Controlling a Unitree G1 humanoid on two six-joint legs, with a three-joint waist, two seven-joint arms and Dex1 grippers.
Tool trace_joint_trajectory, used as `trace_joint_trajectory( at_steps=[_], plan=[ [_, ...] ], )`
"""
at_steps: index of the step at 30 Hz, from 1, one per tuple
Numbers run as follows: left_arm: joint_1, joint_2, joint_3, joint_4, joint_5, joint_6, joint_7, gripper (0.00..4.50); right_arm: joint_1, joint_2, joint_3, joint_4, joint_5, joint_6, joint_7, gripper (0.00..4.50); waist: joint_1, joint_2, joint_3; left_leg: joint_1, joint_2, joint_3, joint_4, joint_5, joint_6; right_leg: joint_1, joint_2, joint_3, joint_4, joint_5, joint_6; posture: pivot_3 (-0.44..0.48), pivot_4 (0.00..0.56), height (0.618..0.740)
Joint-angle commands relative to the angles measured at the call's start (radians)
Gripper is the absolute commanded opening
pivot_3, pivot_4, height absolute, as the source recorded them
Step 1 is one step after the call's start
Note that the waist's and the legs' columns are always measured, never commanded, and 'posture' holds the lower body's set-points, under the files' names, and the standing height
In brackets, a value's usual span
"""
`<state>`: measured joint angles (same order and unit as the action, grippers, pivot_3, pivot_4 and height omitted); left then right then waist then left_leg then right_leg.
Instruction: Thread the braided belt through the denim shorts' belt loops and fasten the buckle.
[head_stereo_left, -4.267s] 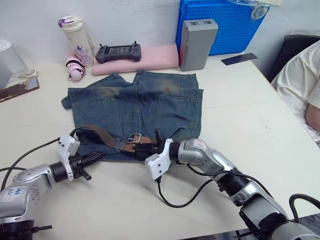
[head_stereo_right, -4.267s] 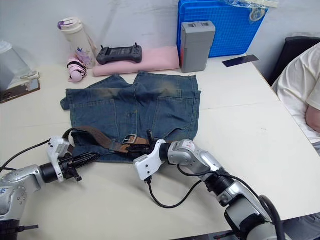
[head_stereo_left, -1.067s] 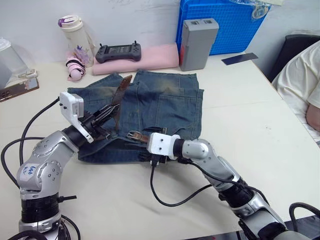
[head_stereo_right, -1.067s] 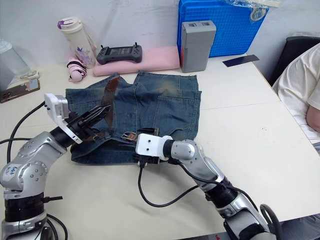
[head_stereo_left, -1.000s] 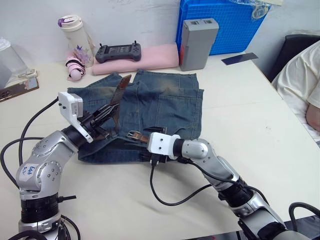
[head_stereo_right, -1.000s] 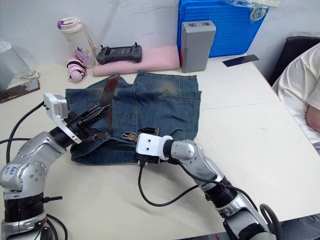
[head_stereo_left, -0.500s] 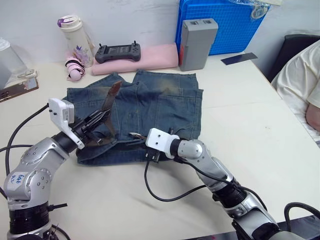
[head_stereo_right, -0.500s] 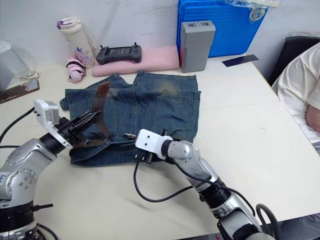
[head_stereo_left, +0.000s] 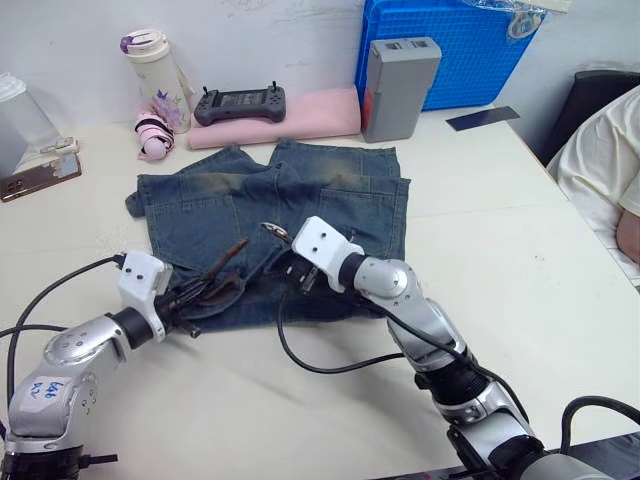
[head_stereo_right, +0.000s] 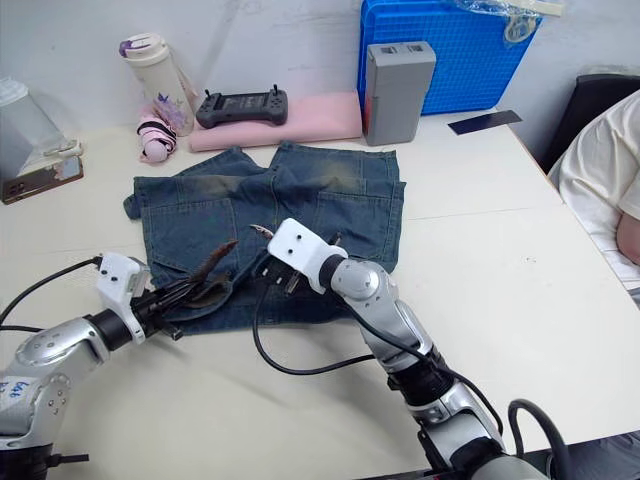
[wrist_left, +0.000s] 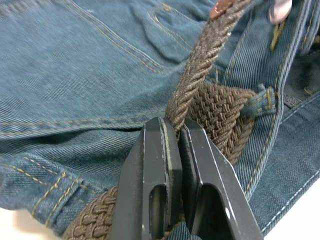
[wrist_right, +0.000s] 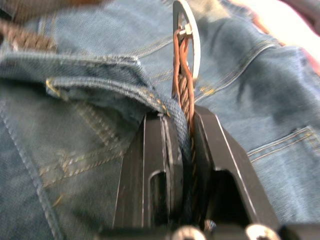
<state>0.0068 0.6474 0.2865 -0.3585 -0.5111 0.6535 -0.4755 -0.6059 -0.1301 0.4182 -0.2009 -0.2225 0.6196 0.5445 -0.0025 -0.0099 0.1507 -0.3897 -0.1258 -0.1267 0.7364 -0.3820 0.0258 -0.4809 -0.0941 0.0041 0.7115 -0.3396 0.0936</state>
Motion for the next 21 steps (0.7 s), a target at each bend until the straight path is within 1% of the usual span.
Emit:
trace_joint_trajectory(
  at_steps=[1, 9, 21],
  plan=[
    [-0.02, -0.004, -0.038, -0.03, 0.025, 0.016, 0.016, 0.0, -0.004, -0.002, -0.011, -0.09, 0.01, 0.007, -0.006, 0.03, 0.0, 0.0, 0.0, 0.0, 0.0, 0.0, 0.0, 0.0, 0.0, 0.0, 0.0, 0.0, 0.0, 0.0, 0.0, 0.0, 0.15, 0.676],
    [-0.097, -0.05, -0.076, -0.029, 0.024, 0.06, 0.049, 0.0, 0.0, -0.011, 0.019, -0.094, 0.016, 0.029, 0.003, 0.03, 0.0, 0.0, 0.0, 0.0, 0.0, 0.0, 0.0, 0.0, 0.0, 0.0, 0.0, 0.0, 0.0, 0.0, 0.0, 0.0, 0.15, 0.676],
    [-0.144, -0.104, -0.104, -0.015, 0.042, 0.093, 0.082, 0.0, -0.005, -0.035, 0.056, -0.083, 0.005, 0.014, 0.005, 0.03, 0.001, 0.0, 0.0, 0.0, 0.0, 0.0, 0.0, 0.0, 0.0, 0.0, 0.0, 0.0, 0.0, 0.0, 0.0, 0.0, 0.15, 0.676]
  ],
)
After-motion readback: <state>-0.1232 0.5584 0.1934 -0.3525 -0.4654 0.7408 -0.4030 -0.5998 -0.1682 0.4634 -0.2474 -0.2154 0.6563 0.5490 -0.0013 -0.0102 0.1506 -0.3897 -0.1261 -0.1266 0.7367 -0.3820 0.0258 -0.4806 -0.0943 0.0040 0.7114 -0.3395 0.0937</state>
